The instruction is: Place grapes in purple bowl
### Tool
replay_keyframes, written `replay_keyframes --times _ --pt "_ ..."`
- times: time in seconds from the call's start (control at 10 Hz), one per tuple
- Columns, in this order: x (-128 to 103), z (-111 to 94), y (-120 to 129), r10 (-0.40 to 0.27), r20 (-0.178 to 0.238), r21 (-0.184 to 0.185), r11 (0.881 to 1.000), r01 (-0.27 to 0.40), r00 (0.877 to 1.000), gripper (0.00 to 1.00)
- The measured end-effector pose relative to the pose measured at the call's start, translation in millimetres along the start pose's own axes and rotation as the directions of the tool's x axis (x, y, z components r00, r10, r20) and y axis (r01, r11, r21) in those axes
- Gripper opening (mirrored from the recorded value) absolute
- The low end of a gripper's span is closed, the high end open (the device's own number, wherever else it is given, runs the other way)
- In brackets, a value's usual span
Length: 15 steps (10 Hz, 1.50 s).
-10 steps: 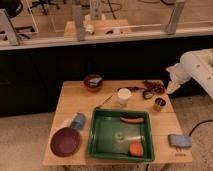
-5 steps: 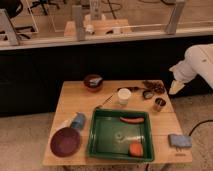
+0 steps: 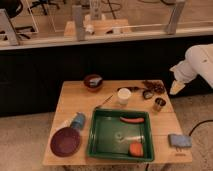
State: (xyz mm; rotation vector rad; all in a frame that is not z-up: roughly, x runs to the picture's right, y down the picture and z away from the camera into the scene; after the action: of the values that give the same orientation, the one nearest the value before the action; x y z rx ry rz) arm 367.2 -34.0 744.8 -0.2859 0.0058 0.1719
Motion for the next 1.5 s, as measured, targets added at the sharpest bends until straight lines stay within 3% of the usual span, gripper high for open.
replay_keyframes --times 0.2,0.3,0.5,0.8,1.1,1.5 --pt "3.8 1.1 -3.1 0.001 0.001 0.006 1.000 -0.001 1.000 0.80" --pt "3.1 12.4 -8.2 -0.002 0.005 0.000 1.000 0.002 1.000 0.80" --pt "-5.0 30.9 -21.6 -0.041 0.057 -0.009 0.999 0.042 0.998 0.80" --pt "-3.0 42.7 -19.8 -0.076 0.098 -0.018 0.997 0.078 0.992 0.80" --pt "-1.6 58.2 -27.3 -0.064 0.094 -0.024 0.998 0.066 0.994 0.80" --pt "0.4 57.4 -27.6 -0.059 0.092 -0.024 0.998 0.061 0.994 0.80"
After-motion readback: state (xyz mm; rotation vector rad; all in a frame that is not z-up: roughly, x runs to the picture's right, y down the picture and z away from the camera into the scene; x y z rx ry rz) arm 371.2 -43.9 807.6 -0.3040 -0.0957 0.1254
